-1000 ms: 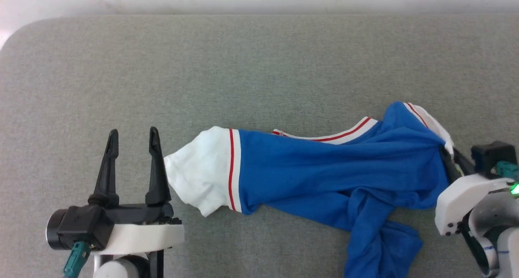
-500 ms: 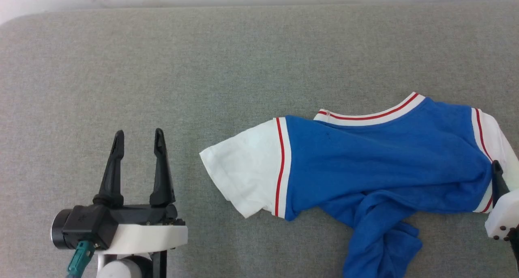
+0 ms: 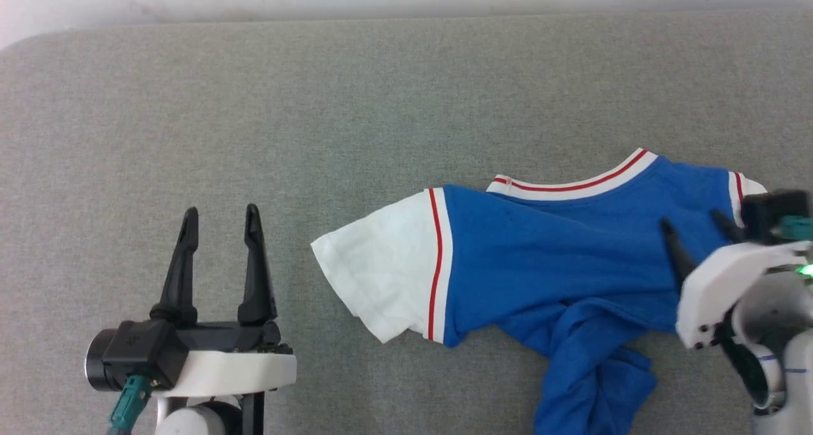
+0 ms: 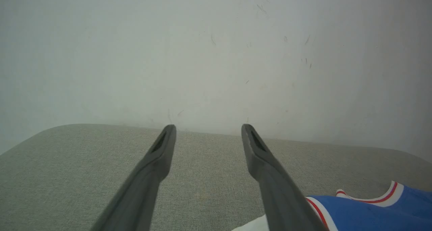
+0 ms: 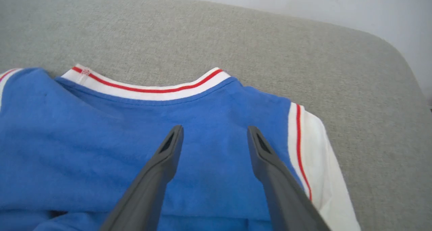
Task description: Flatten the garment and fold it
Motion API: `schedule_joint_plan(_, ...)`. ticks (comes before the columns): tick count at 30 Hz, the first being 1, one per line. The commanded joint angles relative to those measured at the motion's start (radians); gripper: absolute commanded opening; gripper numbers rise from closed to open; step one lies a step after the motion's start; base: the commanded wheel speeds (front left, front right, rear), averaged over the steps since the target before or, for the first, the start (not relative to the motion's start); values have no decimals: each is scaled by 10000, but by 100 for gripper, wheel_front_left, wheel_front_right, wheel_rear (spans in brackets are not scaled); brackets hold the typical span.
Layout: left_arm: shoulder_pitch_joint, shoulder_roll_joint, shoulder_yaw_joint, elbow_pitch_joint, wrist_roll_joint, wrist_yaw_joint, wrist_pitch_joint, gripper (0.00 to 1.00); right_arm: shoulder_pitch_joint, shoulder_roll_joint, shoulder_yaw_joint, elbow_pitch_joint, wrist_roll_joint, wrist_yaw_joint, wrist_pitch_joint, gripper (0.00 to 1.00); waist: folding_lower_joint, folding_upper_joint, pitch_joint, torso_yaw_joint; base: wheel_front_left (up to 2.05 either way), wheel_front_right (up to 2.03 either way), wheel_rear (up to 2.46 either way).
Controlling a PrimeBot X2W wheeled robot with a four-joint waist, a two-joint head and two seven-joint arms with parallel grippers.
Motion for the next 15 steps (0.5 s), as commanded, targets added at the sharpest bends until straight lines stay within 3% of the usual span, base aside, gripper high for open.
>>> schedule_joint_plan(1,-212,-20,-39,38,-49,10,-47,100,-199,-193,347,129,67,-21,482,100,1,0,9,50,0,0,0)
schedule_joint_plan(4,-251,-20,-111,86,-114,-8,-47,100,-383,-494,1041,602,155,-21,1488,100,1,0,76,197,0,0,0)
schedule_joint_plan(9,-293,-20,-152,125,-174,2,-47,100,-754,-753,1681,1623,126,-21,2229,100,1,0,227,467,0,0,0)
schedule_joint_plan(10,-305,-20,-163,131,-189,2,-47,100,-805,-795,1755,1807,104,-21,2308,50,1,0,249,523,0,0,0)
schedule_joint_plan(11,-313,-20,-173,140,-204,3,-47,100,-855,-850,1823,1950,76,-21,2326,33,1,0,258,569,0,0,0)
schedule_joint_plan(12,-318,-20,-174,148,-225,15,-47,100,-912,-869,1823,2050,64,-21,2279,6,1,0,263,605,0,0,0)
schedule_joint_plan(13,-323,-20,-178,157,-242,24,-47,100,-978,-859,1775,2112,62,-21,2197,0,1,0,260,635,0,0,0)
schedule_joint_plan(15,-316,-20,-172,175,-261,59,-47,100,-1135,-838,1728,2108,99,-21,1965,0,1,0,221,670,0,0,0)
